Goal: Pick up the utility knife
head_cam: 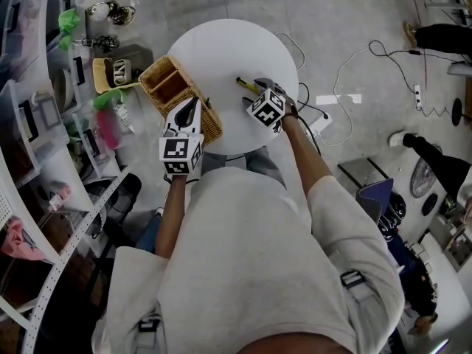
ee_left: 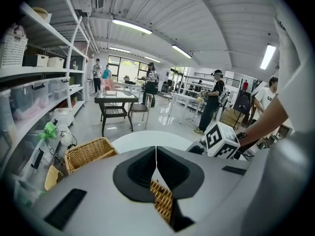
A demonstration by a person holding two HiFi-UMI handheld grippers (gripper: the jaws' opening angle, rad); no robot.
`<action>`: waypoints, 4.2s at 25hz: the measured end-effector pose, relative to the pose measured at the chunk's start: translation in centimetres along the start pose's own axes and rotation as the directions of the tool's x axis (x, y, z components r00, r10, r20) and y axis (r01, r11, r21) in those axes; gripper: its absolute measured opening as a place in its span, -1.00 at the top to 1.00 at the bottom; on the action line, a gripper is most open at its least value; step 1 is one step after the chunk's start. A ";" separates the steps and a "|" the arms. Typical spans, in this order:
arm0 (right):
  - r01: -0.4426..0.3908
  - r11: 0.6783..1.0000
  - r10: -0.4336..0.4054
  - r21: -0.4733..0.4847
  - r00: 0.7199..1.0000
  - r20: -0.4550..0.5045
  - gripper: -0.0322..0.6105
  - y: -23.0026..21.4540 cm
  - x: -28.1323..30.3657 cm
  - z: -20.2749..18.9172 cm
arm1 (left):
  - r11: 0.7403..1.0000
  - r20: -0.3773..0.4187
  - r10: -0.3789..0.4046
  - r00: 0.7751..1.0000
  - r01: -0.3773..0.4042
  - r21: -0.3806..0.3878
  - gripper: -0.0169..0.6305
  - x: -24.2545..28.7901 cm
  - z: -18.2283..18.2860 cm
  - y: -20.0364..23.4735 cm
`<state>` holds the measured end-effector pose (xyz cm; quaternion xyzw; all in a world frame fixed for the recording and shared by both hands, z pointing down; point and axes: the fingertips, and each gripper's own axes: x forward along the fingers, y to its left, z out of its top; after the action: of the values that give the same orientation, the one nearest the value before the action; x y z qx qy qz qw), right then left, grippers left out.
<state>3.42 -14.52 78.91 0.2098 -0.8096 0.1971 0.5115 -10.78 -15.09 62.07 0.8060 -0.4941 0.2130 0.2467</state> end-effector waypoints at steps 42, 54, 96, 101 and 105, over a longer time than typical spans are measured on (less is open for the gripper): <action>0.098 0.803 -0.311 0.587 0.910 0.274 0.67 -5.0 -7.7 -1.1 | 0.999 0.012 -0.044 0.999 0.043 0.026 0.88 1.1 1.6 -0.7; 0.107 0.740 -0.470 0.664 0.789 0.396 0.67 -6.1 -16.0 -0.5 | 0.996 0.065 -0.059 0.996 0.055 0.067 0.88 0.8 4.8 -2.5; 0.232 0.824 -0.561 0.517 0.456 0.691 0.67 -8.4 -34.8 12.0 | 0.980 0.431 0.006 0.902 -0.090 0.176 0.88 -4.8 21.5 -1.9; 0.233 0.822 -0.565 0.520 0.457 0.687 0.67 -8.1 -34.6 11.8 | 0.979 0.433 -0.006 0.901 -0.082 0.184 0.88 -4.8 21.5 -2.2; 0.233 0.818 -0.568 0.526 0.465 0.679 0.67 -7.8 -34.2 11.4 | 0.980 0.431 -0.014 0.902 -0.073 0.185 0.88 -4.7 21.2 -2.6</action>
<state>12.45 -22.43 44.03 0.5533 -0.8251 0.0941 0.0652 -8.30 -23.70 42.11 0.8459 -0.5249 0.0816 0.0475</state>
